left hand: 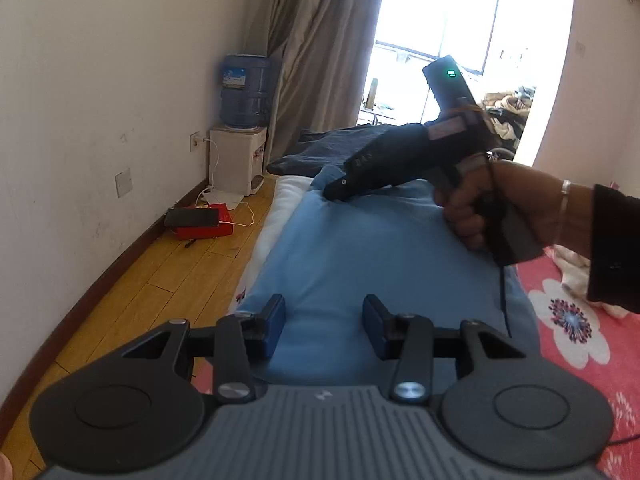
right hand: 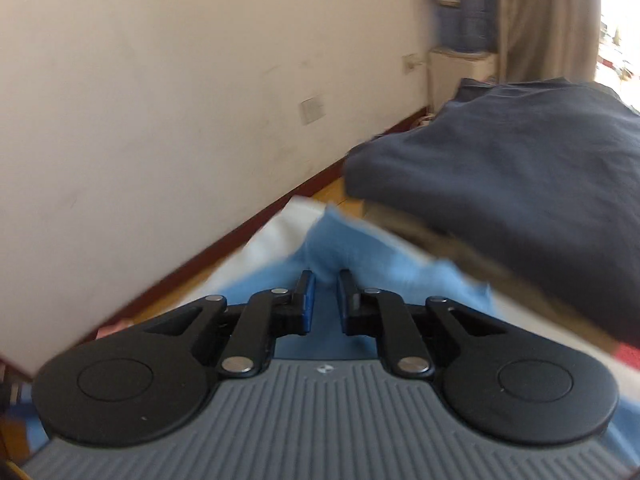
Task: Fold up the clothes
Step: 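Lower the T-shirt onto the stack and open both grippers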
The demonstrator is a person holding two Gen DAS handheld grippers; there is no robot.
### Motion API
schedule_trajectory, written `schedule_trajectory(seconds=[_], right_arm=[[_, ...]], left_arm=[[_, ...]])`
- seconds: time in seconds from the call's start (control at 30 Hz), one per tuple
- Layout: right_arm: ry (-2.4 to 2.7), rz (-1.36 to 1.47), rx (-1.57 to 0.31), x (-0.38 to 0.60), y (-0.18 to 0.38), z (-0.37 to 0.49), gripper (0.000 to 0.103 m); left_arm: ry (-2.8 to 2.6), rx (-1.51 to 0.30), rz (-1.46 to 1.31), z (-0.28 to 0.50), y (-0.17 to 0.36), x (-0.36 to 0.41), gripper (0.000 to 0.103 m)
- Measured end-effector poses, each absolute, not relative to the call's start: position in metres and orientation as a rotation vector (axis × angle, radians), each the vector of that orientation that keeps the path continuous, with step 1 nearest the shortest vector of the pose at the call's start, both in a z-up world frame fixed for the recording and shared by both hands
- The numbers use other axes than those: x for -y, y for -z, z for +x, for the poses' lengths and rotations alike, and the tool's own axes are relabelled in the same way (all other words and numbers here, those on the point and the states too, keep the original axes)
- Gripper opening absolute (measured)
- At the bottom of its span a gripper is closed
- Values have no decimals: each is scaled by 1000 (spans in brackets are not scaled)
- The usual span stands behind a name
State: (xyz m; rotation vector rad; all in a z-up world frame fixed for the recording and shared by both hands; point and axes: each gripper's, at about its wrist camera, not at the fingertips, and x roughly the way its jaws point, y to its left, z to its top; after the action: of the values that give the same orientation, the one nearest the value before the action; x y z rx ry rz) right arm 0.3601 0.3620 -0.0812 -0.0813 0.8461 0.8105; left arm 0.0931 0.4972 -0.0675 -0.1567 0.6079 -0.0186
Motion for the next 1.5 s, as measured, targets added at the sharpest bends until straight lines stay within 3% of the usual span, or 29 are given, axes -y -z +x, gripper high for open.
schedule_trajectory(seconds=[0.07,0.13,0.33,0.5,0.6,0.73,0.87,1.0,1.1,1.23,1.5], right_arm=[[-745,-97,-794,-364,81,367,2],[-680,-60,-713,-356,70,369,7],[-770,91,-618,-294,34,347,9],[-915,12,-694,-236,41,316,7],[-660,-11,-742,-207,63,336,9],[-536,240,-582,-146,49,331,9],[-828,84,-532,-159,39,272,9],[-844,-175,-557,-178,68,244,7],[-638,-110,-633,-153,87,266,9],[-698,69,-542,-123,64,264,9],[-878,-2,-662,-175,70,252,7]], left_arm=[[22,-602,-167,90,68,-497,45],[25,-595,-153,85,71,-495,46],[21,-587,-138,89,76,-494,46],[11,-601,-146,93,75,-495,47],[-9,-612,-148,96,74,-493,47],[-31,-629,-142,100,72,-490,48],[-43,-643,-137,102,71,-489,49],[-41,-645,-140,102,71,-489,49],[-45,-647,-154,102,72,-491,49],[-45,-646,-161,103,72,-491,50],[-37,-651,-189,104,72,-495,51]])
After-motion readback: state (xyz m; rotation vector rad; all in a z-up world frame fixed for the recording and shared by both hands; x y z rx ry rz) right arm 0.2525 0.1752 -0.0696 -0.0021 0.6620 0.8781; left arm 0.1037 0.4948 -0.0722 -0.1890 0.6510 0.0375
